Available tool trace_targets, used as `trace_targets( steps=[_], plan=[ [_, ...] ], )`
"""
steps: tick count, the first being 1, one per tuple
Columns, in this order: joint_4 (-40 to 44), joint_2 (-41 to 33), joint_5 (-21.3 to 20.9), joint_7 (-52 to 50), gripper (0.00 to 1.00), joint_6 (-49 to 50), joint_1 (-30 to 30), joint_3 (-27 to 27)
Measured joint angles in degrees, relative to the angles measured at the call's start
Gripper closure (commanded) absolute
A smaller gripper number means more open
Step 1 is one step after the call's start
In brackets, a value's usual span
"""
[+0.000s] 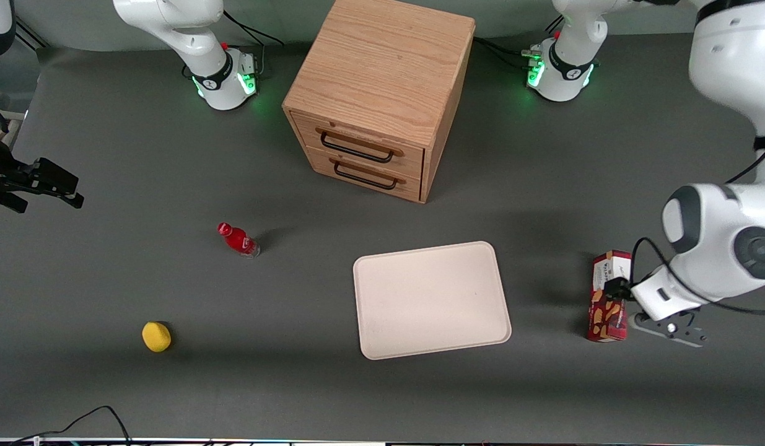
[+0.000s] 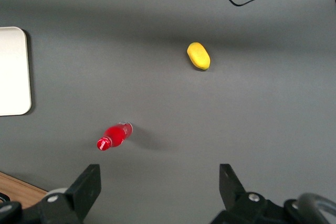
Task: Place red cookie box on tray
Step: 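Move the open left gripper down over the red tartan shortbread box, then close the left gripper around the shortbread box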
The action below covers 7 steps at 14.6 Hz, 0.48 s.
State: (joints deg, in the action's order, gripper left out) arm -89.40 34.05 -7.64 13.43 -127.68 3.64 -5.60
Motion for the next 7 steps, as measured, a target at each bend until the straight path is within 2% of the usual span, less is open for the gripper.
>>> trace_targets(
  steps=[4,6,7],
  plan=[
    [-0.2,5.3,-4.0,-1.1,0.0,-5.8,-0.2,0.1],
    [-0.3,8.0,-4.2,-1.2,0.84,-8.4,-0.1,0.3],
    [-0.3,8.9,-4.2,-1.3,1.0,-8.9,0.0,0.4]
  ],
)
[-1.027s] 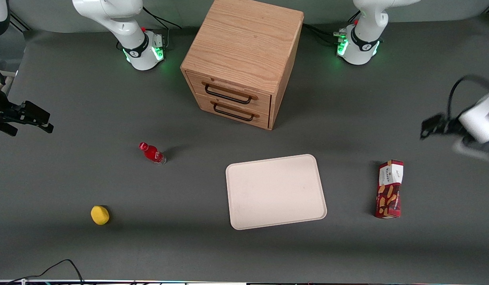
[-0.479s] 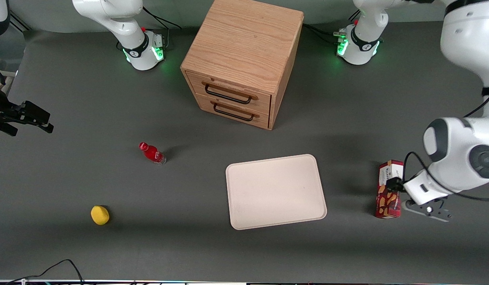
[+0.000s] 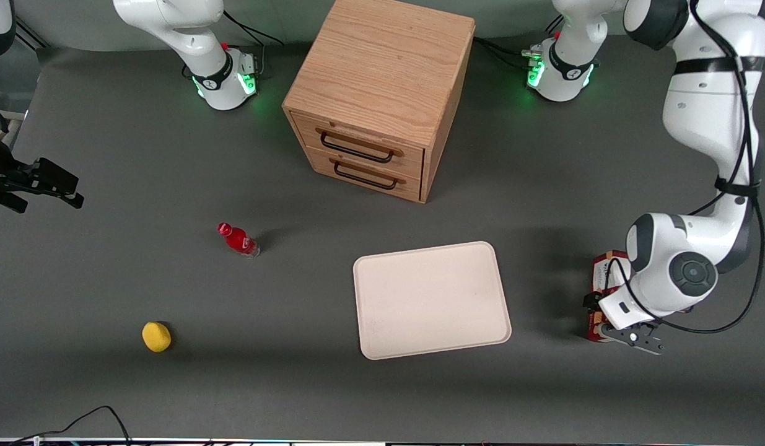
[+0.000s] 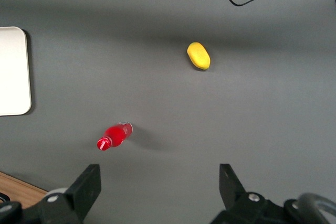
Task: Place red cookie box on tray
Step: 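Close the left gripper around the shortbread box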
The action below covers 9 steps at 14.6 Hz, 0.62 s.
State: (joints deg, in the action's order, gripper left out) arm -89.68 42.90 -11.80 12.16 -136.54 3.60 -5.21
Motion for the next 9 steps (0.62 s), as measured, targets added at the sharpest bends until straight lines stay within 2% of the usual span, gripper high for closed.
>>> trace_targets(
  steps=[6,9],
  plan=[
    [0.4,-0.4,0.0,-0.8,1.0,1.4,0.2,0.0],
    [3.2,-1.7,0.0,-1.4,1.0,9.1,0.0,-0.1]
  ],
)
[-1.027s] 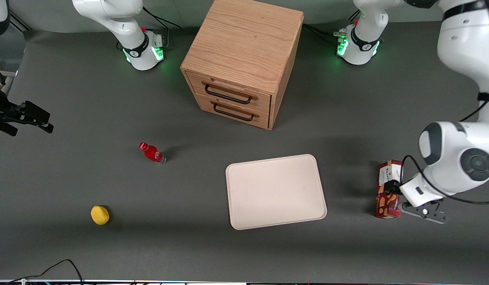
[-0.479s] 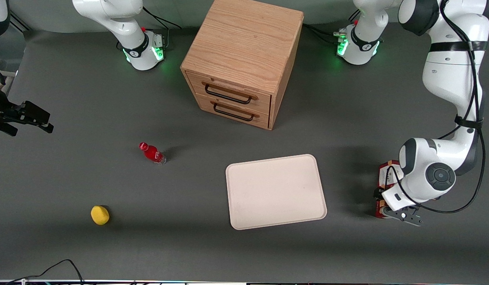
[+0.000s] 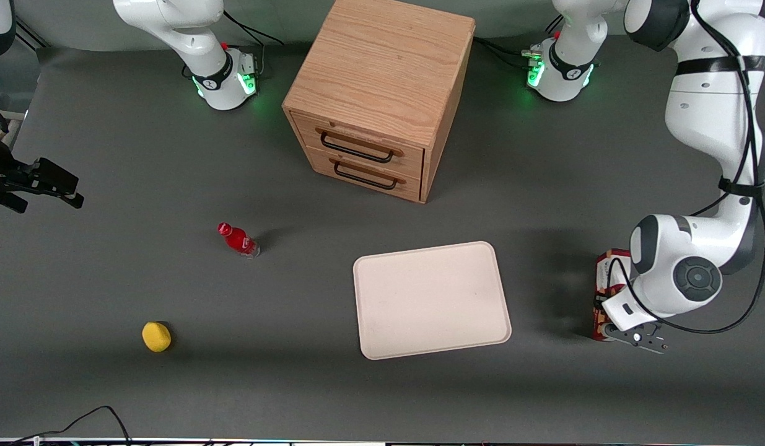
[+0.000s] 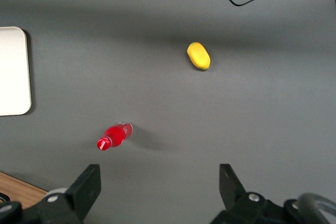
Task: Place red cookie box on tray
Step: 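Close the left gripper around the shortbread box, then lift the box and carry it with the left gripper over the tray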
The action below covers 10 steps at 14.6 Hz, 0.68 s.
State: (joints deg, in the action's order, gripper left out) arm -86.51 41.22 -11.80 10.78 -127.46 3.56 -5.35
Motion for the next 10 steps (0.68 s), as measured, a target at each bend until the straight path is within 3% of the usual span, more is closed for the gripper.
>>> trace_targets(
  steps=[5,10],
  plan=[
    [7.1,-6.2,0.0,-15.9,1.0,16.0,-6.1,-0.8],
    [9.2,-5.4,0.1,-38.7,1.0,19.0,-14.8,-1.0]
  ],
)
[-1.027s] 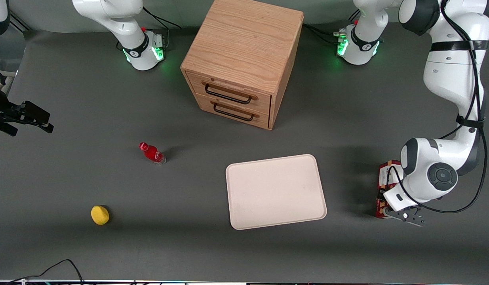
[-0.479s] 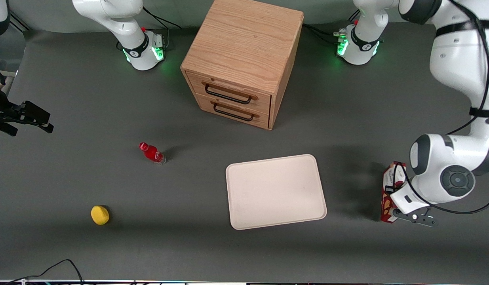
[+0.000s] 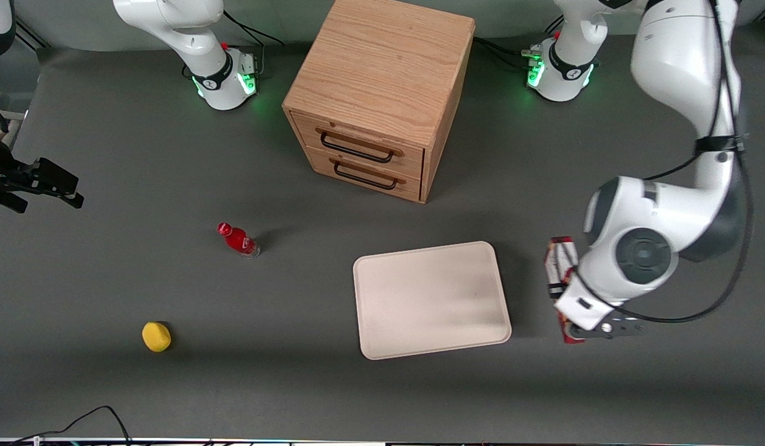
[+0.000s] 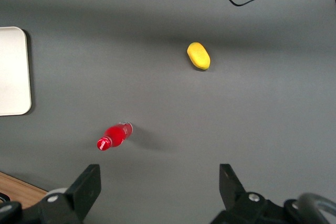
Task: Place red cookie box on tray
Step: 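Lift the box and carry it with the left gripper over the tray, then lower the box onto the tray and open the left gripper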
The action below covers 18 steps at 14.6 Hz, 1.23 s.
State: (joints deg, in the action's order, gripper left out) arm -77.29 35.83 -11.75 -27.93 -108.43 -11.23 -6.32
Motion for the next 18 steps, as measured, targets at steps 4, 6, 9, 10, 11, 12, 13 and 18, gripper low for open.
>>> trace_targets(
  steps=[4,6,9,10,11,12,13,18],
  plan=[
    [3.0,4.7,3.3,-9.0,1.0,2.6,-3.1,-0.1],
    [4.8,6.1,6.2,-9.3,1.0,4.7,-4.2,-0.2],
    [7.6,7.3,8.1,-9.3,1.0,5.8,-5.4,-2.1],
    [8.7,8.0,8.1,-9.5,1.0,5.7,-5.7,-2.8],
    [9.9,9.2,8.1,-9.5,1.0,5.3,-5.9,-3.2],
    [10.9,10.8,8.1,-9.4,1.0,4.5,-6.1,-3.3],
    [11.6,12.5,8.0,-9.2,1.0,3.6,-6.1,-3.2],
    [14.1,16.5,7.9,-6.6,0.0,2.2,-5.9,-3.0]
  ],
)
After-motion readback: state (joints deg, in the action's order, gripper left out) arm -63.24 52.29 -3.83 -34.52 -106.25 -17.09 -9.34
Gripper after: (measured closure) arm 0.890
